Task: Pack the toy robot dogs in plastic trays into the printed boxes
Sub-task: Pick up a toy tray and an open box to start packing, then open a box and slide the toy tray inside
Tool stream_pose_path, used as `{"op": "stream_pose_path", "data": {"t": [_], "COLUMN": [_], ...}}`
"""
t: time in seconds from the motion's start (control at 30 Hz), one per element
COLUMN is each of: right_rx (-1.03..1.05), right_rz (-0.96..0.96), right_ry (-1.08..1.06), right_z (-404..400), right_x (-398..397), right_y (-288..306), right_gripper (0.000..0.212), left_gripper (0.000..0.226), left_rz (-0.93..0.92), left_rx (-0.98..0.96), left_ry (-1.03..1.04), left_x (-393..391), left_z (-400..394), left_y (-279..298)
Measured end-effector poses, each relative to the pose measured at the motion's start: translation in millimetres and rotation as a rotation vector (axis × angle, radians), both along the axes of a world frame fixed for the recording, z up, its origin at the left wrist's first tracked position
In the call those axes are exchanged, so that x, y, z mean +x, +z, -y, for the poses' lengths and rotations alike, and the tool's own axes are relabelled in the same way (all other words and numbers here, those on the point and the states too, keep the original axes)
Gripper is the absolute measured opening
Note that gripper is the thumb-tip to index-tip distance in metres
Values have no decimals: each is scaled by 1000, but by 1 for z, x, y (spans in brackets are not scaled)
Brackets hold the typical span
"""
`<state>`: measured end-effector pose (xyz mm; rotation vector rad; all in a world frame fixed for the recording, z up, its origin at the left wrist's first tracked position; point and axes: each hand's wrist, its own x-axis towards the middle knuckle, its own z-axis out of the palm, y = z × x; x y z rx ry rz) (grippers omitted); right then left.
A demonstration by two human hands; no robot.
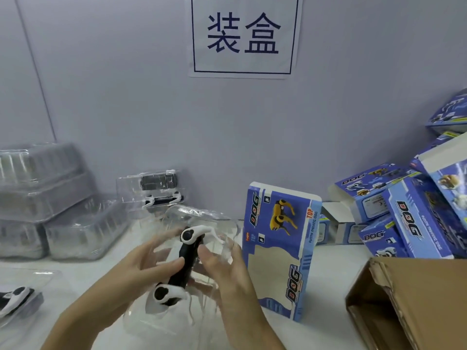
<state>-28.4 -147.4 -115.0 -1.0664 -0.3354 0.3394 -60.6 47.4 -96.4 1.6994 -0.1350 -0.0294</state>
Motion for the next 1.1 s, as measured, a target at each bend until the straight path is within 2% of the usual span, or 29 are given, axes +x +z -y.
{"op": "stream_pose_path", "data": {"t": [0.07, 0.13, 0.2, 0.3, 0.37, 0.5, 0.6, 0.67, 0.7, 0.77, 0.8, 0.83, 0.9, 0.97, 1.03, 1.1], "right_rx": [-106, -160, -174, -238, -269, -216, -137, -72, -32, 49, 85, 117, 155, 173, 198, 221], "right_rz": [24, 114, 206, 337, 402, 448, 480, 510, 513, 493, 470, 443, 390, 336, 274, 223], "right_ry": [-125, -217, -172, -42, -9, -60, -95, -146, -182, -256, -273, -275, -284, -322, -347, -358], "right_z": [2, 8, 15, 21, 24, 33, 43, 52, 57, 69, 75, 80, 89, 96, 103, 110], "right_x": [4, 9, 14, 14, 12, 5, -3, -3, 0, 10, 17, 24, 42, 60, 76, 86], "right_y": [7, 15, 24, 39, 48, 63, 85, 110, 123, 151, 163, 173, 186, 192, 191, 187], "right_gripper": [89, 80, 67, 83, 82, 61, 58, 59, 60, 62, 63, 64, 64, 67, 71, 74], "left_gripper": [81, 87, 89, 90, 91, 95, 95, 97, 85, 38, 31, 34, 61, 87, 92, 83], "left_rz": [105, 201, 285, 374, 381, 457, 454, 482, 513, 501, 433, 372, 269, 218, 214, 243], "left_rx": [3, 44, 94, 109, 118, 92, -111, -95, -88, -205, -220, -170, -5, 24, 6, 37], "left_ry": [81, 186, 208, 184, 169, 168, 241, 275, 297, 327, 302, 247, 97, -38, -137, -154], "left_x": [5, 4, 1, -3, -5, -9, -7, 3, 10, 30, 40, 48, 63, 78, 90, 94], "left_z": [-4, -7, -9, -5, -3, 9, 21, 23, 26, 42, 58, 70, 96, 109, 117, 124], "left_y": [-6, -7, -7, -4, -3, 9, 18, 19, 19, 13, 9, 5, -3, -7, -6, -1]}}
